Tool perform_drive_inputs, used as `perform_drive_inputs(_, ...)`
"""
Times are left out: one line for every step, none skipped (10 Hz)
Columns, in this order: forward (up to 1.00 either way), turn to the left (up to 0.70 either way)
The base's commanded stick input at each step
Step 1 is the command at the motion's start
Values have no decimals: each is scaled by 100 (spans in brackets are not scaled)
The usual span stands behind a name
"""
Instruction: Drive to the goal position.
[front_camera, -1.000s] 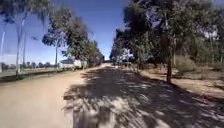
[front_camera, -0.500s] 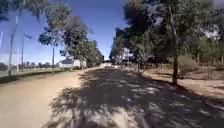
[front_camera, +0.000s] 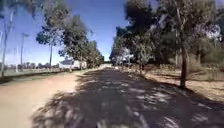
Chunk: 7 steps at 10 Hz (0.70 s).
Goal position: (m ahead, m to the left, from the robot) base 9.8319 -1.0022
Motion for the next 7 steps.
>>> perform_drive_inputs(100, 0)
perform_drive_inputs(100, 0)
perform_drive_inputs(100, 0)
perform_drive_inputs(100, 0)
perform_drive_inputs(100, 0)
perform_drive_inputs(100, 0)
perform_drive_inputs(100, 0)
